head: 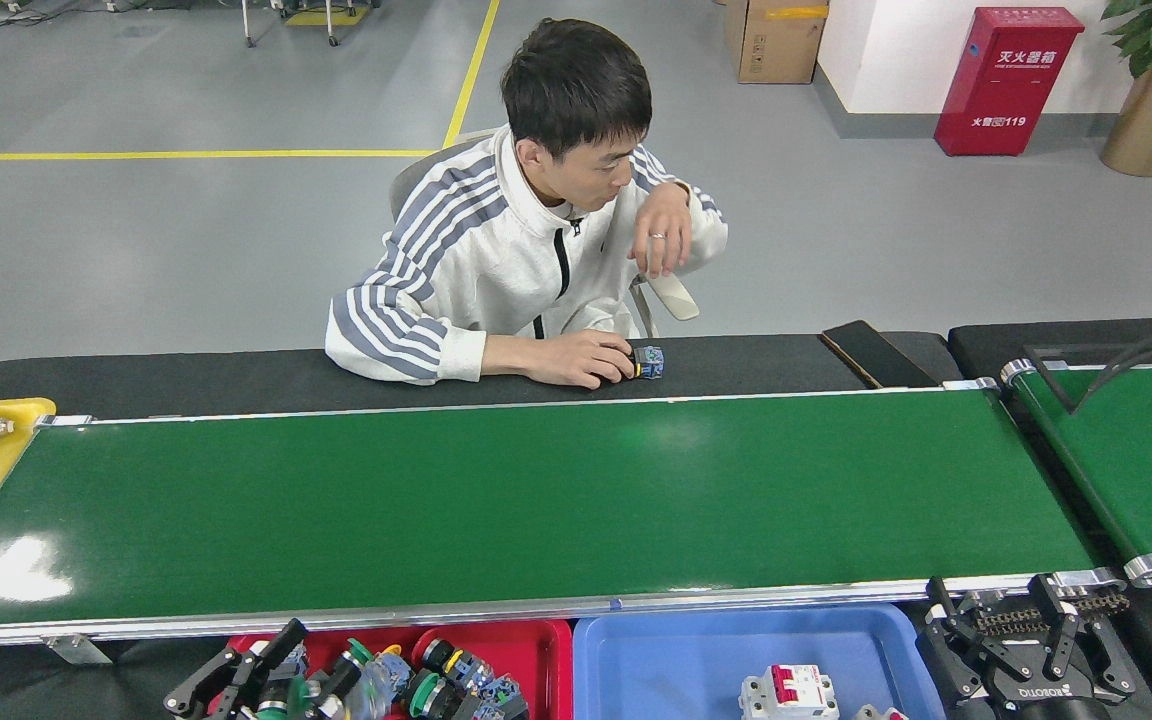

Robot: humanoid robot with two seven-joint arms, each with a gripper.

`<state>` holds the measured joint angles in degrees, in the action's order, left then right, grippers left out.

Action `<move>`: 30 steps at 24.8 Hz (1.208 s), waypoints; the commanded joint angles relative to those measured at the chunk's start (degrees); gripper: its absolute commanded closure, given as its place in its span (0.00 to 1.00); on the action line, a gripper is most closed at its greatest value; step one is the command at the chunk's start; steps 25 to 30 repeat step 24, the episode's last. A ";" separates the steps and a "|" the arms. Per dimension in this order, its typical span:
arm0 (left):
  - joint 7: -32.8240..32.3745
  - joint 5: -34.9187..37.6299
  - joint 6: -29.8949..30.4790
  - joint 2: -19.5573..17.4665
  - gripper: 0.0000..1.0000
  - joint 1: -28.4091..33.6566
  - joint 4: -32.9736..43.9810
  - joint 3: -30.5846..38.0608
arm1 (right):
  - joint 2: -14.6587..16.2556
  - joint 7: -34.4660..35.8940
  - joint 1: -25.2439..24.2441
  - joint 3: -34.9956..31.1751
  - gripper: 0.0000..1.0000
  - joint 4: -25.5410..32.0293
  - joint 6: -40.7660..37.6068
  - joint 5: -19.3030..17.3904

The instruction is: Pick switch part from conveyor to tray

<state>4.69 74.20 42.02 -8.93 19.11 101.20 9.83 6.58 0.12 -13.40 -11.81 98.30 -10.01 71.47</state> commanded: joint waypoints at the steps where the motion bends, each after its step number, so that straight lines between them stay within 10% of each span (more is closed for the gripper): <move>1: 0.15 0.07 -1.15 0.23 0.00 -0.30 0.75 1.50 | -0.51 0.06 0.57 -0.23 0.00 0.84 -0.01 -0.10; 8: 0.15 2.53 -25.93 -0.21 0.00 -0.04 -0.21 12.05 | -1.22 0.06 0.39 -0.23 0.00 0.84 -0.01 -0.10; 30: 0.15 2.09 -21.63 -1.00 0.00 1.98 -4.34 15.74 | -0.16 0.06 0.04 -0.23 0.00 0.84 -0.01 -0.01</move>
